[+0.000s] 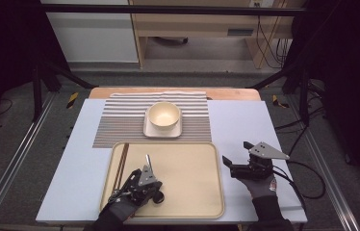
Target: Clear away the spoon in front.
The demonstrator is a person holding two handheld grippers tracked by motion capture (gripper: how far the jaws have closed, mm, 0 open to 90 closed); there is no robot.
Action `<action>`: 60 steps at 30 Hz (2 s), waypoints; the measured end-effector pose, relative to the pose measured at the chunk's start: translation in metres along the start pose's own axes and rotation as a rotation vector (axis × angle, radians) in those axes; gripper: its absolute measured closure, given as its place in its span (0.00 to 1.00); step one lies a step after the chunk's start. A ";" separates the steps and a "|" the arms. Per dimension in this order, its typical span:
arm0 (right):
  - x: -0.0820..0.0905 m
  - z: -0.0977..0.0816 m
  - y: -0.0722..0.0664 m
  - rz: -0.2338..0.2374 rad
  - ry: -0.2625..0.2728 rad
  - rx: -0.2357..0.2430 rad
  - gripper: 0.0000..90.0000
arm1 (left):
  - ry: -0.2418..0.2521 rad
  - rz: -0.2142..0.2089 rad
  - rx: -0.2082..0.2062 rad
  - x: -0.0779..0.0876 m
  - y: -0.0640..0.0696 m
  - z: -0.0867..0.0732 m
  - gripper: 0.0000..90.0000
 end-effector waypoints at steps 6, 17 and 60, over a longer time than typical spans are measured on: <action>0.000 0.000 -0.001 0.002 -0.001 -0.005 0.07 | -0.005 0.003 0.021 0.007 -0.008 -0.010 0.99; 0.000 0.000 -0.001 0.003 -0.001 -0.005 0.07 | -0.016 0.017 0.037 0.017 -0.018 -0.022 0.99; -0.001 0.000 -0.001 0.002 -0.003 0.000 0.07 | -0.032 0.091 0.051 0.007 -0.050 -0.019 0.99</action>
Point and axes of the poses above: each handheld gripper's, and its own axes: x roughly backward along the jaws, z roughly out of its top, y roughly to its right, the point moved 10 cm from there along -x, roughly forward along the jaws, and after that the axes turned 13 degrees about z, right-handed, at the moved point
